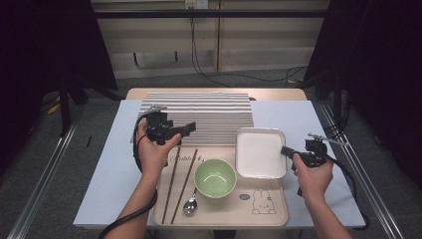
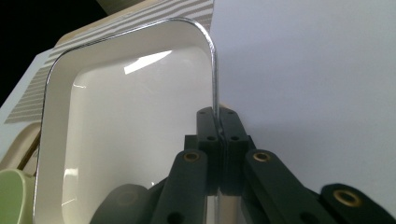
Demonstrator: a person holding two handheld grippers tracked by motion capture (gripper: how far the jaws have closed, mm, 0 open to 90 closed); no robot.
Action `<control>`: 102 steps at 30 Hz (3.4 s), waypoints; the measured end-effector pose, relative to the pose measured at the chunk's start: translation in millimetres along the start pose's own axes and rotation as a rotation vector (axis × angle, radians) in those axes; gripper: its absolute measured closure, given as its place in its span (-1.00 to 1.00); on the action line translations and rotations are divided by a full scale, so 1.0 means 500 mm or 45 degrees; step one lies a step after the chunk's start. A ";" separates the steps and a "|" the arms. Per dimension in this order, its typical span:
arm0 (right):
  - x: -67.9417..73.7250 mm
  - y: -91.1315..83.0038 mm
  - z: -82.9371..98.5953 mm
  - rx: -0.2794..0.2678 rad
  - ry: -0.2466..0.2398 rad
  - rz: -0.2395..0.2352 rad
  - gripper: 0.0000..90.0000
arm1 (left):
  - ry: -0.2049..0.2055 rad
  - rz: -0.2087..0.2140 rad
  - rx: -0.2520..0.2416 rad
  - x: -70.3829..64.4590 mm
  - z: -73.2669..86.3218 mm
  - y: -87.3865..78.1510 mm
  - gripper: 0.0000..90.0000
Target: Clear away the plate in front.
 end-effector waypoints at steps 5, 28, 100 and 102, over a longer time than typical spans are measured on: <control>0.004 -0.005 0.020 0.058 -0.042 0.012 0.99 | 0.003 -0.021 -0.014 0.007 0.000 -0.009 -0.89; 0.015 0.026 0.048 0.197 -0.082 0.083 0.99 | 0.007 -0.039 -0.037 0.011 -0.002 -0.011 -0.87; 0.028 0.002 0.096 0.143 -0.196 -0.016 0.24 | -0.002 -0.092 -0.048 0.027 -0.003 -0.015 -0.84; 0.030 -0.006 0.091 0.057 -0.202 -0.076 0.14 | -0.001 -0.091 -0.055 0.025 -0.006 -0.018 -0.84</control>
Point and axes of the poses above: each handheld gripper's, and its own axes: y roughly forward along the jaws, z roughly out of its underside, x roughly to its left, the point moved 3 cm from there along y, roughly forward along the jaws, and after that the axes turned 12 degrees about z, right-handed, at the moved point
